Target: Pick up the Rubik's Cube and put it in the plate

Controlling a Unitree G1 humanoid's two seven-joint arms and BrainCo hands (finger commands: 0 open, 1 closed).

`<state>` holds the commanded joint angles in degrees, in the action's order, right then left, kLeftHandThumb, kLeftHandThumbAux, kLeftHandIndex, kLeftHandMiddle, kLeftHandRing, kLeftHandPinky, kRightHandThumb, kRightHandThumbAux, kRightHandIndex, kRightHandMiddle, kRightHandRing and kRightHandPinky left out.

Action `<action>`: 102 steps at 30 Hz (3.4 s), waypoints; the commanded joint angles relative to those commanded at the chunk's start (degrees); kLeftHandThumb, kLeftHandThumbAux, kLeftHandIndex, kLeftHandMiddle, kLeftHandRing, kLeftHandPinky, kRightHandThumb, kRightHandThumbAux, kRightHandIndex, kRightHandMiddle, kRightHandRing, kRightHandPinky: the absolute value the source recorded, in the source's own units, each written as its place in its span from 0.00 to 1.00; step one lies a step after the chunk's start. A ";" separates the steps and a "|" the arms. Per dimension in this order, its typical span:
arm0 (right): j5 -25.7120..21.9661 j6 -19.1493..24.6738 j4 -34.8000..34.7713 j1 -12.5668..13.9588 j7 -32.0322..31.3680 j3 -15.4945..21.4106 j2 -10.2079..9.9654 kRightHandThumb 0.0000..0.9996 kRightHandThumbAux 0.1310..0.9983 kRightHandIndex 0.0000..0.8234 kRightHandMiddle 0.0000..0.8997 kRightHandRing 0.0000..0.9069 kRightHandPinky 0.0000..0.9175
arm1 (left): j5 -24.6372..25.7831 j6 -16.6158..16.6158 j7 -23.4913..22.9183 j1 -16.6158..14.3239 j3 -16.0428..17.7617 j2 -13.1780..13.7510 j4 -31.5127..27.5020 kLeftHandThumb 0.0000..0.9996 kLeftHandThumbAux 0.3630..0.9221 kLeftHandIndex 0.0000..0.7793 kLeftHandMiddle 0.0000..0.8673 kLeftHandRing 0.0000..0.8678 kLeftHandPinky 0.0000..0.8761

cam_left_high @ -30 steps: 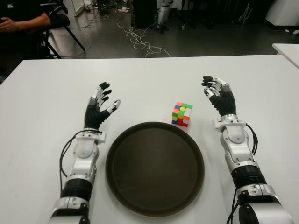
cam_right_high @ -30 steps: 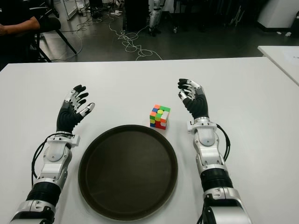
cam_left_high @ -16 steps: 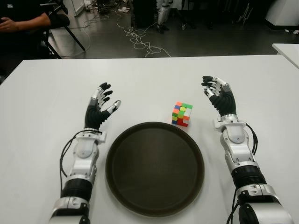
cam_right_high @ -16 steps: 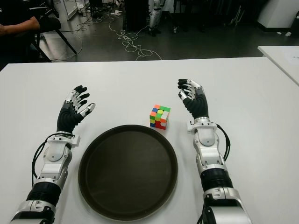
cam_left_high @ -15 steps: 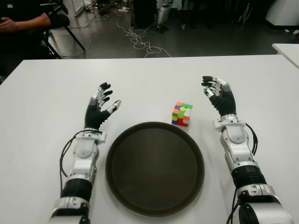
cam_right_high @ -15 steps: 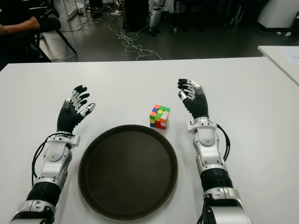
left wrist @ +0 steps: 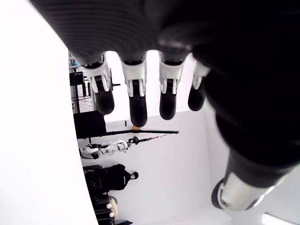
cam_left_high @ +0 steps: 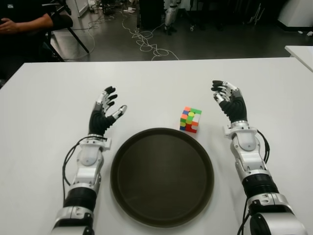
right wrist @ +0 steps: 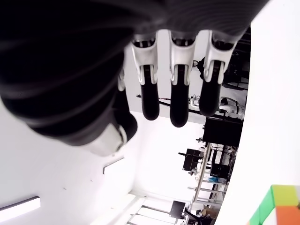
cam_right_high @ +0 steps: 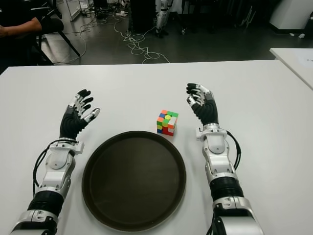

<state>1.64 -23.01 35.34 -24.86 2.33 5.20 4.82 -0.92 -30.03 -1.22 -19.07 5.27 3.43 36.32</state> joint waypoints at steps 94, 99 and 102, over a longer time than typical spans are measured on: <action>37.23 1.89 -11.08 -7.12 -13.27 -24.30 24.55 0.00 0.63 0.12 0.14 0.15 0.13 | 0.04 -0.63 0.04 -0.17 0.27 0.45 0.91 0.06 0.65 0.11 0.19 0.16 0.13; 37.77 3.52 -11.70 -7.19 -14.87 -25.06 24.55 0.00 0.64 0.13 0.14 0.15 0.12 | 0.03 -1.12 0.25 -0.18 0.32 0.33 1.02 0.05 0.65 0.12 0.19 0.16 0.13; 38.00 4.32 -12.03 -7.32 -15.89 -25.51 24.75 0.00 0.64 0.12 0.14 0.14 0.11 | -0.18 -1.33 0.39 -0.20 0.28 0.39 1.12 0.05 0.64 0.12 0.19 0.16 0.13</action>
<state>39.64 -18.69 23.31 -32.19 -13.56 -20.31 29.57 -1.09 -31.36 -0.83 -19.27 5.55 3.82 37.44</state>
